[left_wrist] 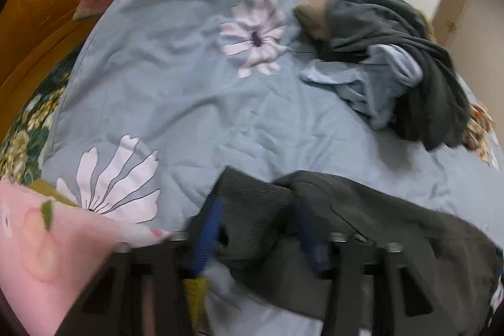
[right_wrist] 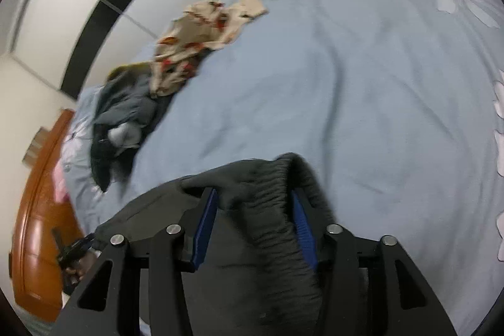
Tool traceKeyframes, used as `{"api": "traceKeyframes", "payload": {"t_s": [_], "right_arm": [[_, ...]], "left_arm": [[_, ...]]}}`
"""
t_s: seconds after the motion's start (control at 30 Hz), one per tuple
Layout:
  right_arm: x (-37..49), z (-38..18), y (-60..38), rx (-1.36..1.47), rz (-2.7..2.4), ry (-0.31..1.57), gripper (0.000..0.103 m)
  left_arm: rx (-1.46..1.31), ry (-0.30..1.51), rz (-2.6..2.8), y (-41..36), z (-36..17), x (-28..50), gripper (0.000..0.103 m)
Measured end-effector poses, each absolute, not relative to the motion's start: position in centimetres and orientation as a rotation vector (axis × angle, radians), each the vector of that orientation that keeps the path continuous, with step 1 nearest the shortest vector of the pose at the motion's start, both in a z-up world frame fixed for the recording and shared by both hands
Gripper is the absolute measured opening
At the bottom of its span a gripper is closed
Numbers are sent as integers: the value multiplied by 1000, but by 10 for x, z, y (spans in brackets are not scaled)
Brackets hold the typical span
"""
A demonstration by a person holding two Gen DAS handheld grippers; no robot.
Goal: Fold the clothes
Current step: 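Regrasp the waistband with the right gripper while the left gripper grasps the folded legs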
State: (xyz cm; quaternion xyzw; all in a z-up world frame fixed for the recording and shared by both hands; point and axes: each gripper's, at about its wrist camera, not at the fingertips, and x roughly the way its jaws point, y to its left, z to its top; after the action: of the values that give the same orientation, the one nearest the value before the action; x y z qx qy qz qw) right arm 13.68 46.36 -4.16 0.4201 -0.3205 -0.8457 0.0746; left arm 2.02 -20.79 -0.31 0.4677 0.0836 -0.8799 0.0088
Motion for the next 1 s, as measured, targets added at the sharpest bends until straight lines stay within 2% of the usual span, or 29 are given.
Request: {"api": "traceKeyframes", "payload": {"t_s": [0.03, 0.1, 0.17, 0.2, 0.23, 0.3, 0.4, 0.5, 0.6, 0.7, 0.83, 0.9, 1.0], "right_arm": [[135, -40, 461, 1266, -2533, -934, 51], [130, -38, 457, 1289, -2532, -884, 48], [125, -40, 456, 1307, -2545, -891, 41], [123, -41, 456, 1315, -2551, -899, 33], [121, -44, 456, 1339, -2566, -907, 21], [119, -47, 456, 1360, -2590, -912, 12], [118, -32, 454, 1323, -2640, -888, 6], [120, 0, 462, 1185, -2687, -889, 6], [113, 1, 463, 1187, -2717, -873, 6], [105, -8, 465, 1224, -2738, -874, 6], [106, -38, 473, 1311, -2703, -954, 6], [108, -49, 476, 1338, -2681, -995, 7], [118, -36, 472, 1318, -2691, -948, 10]], "left_arm": [[1471, 259, -2762, -207, -3, 22, 19], [1503, 274, -2767, -205, -7, 19, 19], [1503, 277, -2765, -204, -10, 15, 15], [1502, 280, -2761, -203, -12, 13, 7], [1500, 284, -2757, -201, -13, 11, 3], [1458, 328, -2774, -202, -4, 10, 3], [1391, 396, -2799, -203, 9, 10, 2], [1263, 468, -2858, -211, 39, 7, 2], [1225, 474, -2845, -216, 50, -4, 2], [1298, 418, -2735, -222, 23, -19, 2], [1432, 461, -2589, -235, -17, -21, 2], [1482, 508, -2556, -239, -20, -15, 3], [1485, 540, -2603, -235, 3, 0, 4]]}}
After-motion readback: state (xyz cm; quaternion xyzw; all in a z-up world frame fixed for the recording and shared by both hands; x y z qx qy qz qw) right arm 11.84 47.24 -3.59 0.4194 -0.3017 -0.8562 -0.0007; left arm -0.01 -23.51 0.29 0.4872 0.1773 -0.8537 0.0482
